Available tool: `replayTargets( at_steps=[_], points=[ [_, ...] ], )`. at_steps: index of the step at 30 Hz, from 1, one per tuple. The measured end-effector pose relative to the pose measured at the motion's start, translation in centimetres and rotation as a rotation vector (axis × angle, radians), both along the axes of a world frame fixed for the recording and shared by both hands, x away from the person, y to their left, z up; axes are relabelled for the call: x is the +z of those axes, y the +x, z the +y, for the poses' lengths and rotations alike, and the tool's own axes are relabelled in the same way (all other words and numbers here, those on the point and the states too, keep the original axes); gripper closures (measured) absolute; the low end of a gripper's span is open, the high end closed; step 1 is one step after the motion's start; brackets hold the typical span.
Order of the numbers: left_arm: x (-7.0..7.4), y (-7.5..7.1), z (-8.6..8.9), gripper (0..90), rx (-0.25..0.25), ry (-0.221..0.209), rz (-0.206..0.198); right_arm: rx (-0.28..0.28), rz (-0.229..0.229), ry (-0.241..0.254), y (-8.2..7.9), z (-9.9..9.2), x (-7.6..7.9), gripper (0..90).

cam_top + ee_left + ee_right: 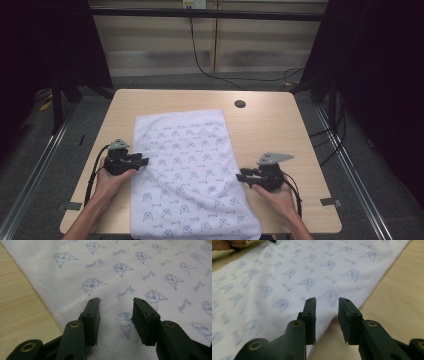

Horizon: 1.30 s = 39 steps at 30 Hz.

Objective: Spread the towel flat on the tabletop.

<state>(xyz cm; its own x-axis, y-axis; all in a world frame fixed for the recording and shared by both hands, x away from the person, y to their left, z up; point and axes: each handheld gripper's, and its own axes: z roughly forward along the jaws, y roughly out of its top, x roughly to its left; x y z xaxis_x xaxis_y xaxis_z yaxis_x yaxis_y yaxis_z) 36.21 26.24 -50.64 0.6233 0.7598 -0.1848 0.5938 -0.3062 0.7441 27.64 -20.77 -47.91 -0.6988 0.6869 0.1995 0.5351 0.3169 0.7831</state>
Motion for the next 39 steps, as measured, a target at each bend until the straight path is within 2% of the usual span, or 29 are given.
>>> replayTargets(
  at_steps=[2, 4, 6, 7, 8, 12, 15, 17, 21, 26, 31, 33, 35, 37, 38, 39],
  points=[
    [0.0, 0.0, -0.1, 56.5, -0.005, -0.002, -0.002, 0.008, -0.001, -0.027, 2.1, 1.1, -0.5, 67.1],
    [0.0, 0.0, -0.2, 55.1, -0.007, 0.000, -0.005, 0.008, 0.023, -0.052, 4.2, 2.3, -1.5, 65.6],
    [0.0, -0.1, -0.4, 52.6, -0.012, 0.009, -0.010, -0.004, 0.029, -0.091, 5.1, 3.1, -2.5, 66.5],
    [0.0, -0.1, -0.5, 51.8, -0.018, 0.019, -0.014, -0.009, 0.026, -0.080, 5.2, 3.1, -2.9, 67.2],
    [0.0, -0.2, -0.6, 50.6, -0.016, 0.011, -0.010, -0.016, 0.037, -0.063, 5.2, 3.0, -3.0, 67.0],
    [0.0, -0.3, -0.9, 49.2, -0.033, 0.000, -0.005, -0.019, 0.031, -0.121, 3.7, 2.3, -2.5, 67.0],
    [0.0, -0.6, -1.5, 49.0, -0.091, -0.010, 0.005, -0.011, 0.027, -0.130, 1.5, 1.3, -2.5, 67.0],
    [0.1, -1.1, -2.2, 48.5, -0.118, 0.003, 0.004, -0.011, 0.035, -0.118, -0.1, 0.5, -2.4, 67.0],
    [0.3, -2.1, -3.4, 46.4, -0.159, 0.038, -0.005, -0.011, 0.030, -0.123, -2.7, 0.0, -2.3, 66.7],
    [0.3, -4.2, -4.0, 46.3, -0.196, 0.047, -0.007, 0.010, 0.045, -0.120, -5.8, -0.3, -2.2, 66.8],
    [0.5, -7.0, -3.8, 46.5, -0.242, 0.045, -0.002, 0.017, 0.067, -0.100, -7.5, -0.8, -2.1, 66.9],
    [0.5, -8.1, -3.5, 46.4, -0.253, 0.027, 0.009, 0.020, 0.065, -0.100, -7.9, -0.9, -2.1, 66.7],
    [0.5, -9.2, -3.3, 46.7, -0.268, 0.027, 0.010, 0.027, 0.085, -0.095, -8.5, -0.8, -2.0, 66.6],
    [0.5, -10.2, -3.0, 46.7, -0.285, 0.004, 0.030, 0.044, 0.098, -0.086, -9.3, -0.7, -1.9, 66.6],
    [0.6, -10.7, -2.9, 47.2, -0.294, 0.011, 0.034, 0.050, 0.105, -0.092, -9.8, -0.6, -1.8, 66.5],
    [0.6, -11.1, -2.8, 47.4, -0.307, 0.000, 0.044, 0.058, 0.105, -0.087, -10.3, -0.6, -1.8, 66.4]
  ],
)
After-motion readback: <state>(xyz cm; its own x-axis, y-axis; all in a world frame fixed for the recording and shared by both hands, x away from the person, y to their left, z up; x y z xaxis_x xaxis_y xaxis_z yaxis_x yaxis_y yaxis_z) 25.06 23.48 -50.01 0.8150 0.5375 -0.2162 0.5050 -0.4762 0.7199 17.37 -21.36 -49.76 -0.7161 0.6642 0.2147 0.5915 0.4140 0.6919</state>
